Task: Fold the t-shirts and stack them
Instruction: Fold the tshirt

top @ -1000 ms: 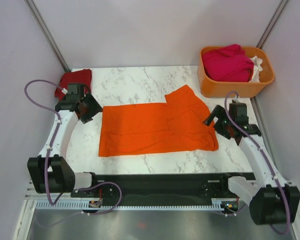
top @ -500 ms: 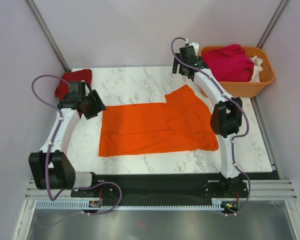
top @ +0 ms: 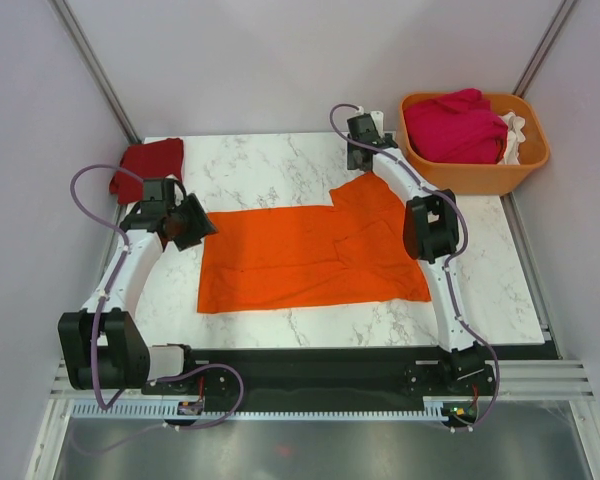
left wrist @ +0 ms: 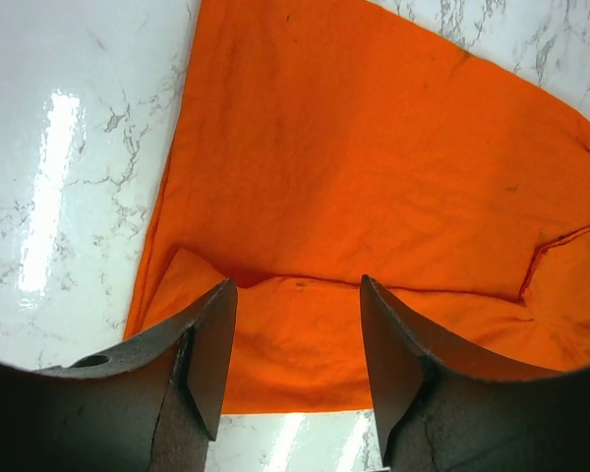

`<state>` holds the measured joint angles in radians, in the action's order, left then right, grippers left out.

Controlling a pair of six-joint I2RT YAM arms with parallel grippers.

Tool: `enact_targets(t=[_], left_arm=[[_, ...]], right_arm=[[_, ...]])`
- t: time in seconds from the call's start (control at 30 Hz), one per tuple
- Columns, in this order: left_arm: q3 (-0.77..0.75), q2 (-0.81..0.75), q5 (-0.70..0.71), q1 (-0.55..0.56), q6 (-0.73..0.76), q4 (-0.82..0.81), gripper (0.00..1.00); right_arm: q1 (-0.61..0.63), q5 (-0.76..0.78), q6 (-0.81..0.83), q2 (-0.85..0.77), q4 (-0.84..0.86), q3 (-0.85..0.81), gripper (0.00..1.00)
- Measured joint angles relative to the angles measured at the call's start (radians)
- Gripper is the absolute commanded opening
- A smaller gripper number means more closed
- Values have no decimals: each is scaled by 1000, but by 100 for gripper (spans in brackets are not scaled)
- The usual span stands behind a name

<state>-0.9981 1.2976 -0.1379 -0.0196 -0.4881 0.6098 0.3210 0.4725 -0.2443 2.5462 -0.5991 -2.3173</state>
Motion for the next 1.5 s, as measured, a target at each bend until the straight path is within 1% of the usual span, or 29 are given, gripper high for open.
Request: enact_targets(t=[0.03, 0.07, 0.1, 0.27, 0.33, 0.37, 0.43, 0.47, 0.53, 0.57, 0.77, 0.9, 1.07, 1.17, 1.37, 1.5], left_arm=[[3, 1, -5, 0, 0, 0, 60], [4, 1, -6, 1, 0, 0, 60], [4, 1, -9, 2, 0, -2, 60], [4, 0, -26, 3, 0, -17, 60], [5, 0, -27, 3, 0, -18, 60], [5, 0, -27, 4, 0, -19, 60], [5, 0, -27, 4, 0, -20, 60], [5, 0, -28, 4, 0, -20, 60], [5, 1, -27, 4, 0, -22, 60], [5, 1, -27, 4, 0, -22, 60], [5, 26, 8, 4, 0, -23, 60], [-23, 131, 46, 4, 0, -14, 60], [-110, 290, 109, 4, 3, -3, 60], [-197, 375, 139, 4, 19, 1, 61], [-338, 503, 182, 4, 55, -21, 61], [-377, 590, 187, 4, 65, -33, 61]], right_arm=[[-3, -4, -13, 0, 6, 10, 77], [-5, -11, -25, 0, 13, 27, 70], [-10, -26, -39, 0, 16, 48, 68], [-39, -96, -120, -10, 66, 124, 68], [-50, -114, -139, -13, 84, 137, 66], [-53, -121, -146, -13, 92, 140, 55], [-58, -129, -151, -13, 106, 145, 41], [-61, -132, -155, -13, 115, 148, 31], [-63, -136, -162, -15, 131, 156, 25], [-64, -138, -167, -17, 140, 163, 19], [-68, -158, -167, -28, 160, 182, 18], [-70, -189, -152, -48, 164, 211, 19], [-72, -242, -132, -99, 157, 284, 19], [-72, -278, -124, -125, 158, 322, 19], [-72, -345, -122, -178, 167, 407, 19], [-72, -371, -123, -197, 181, 441, 19]])
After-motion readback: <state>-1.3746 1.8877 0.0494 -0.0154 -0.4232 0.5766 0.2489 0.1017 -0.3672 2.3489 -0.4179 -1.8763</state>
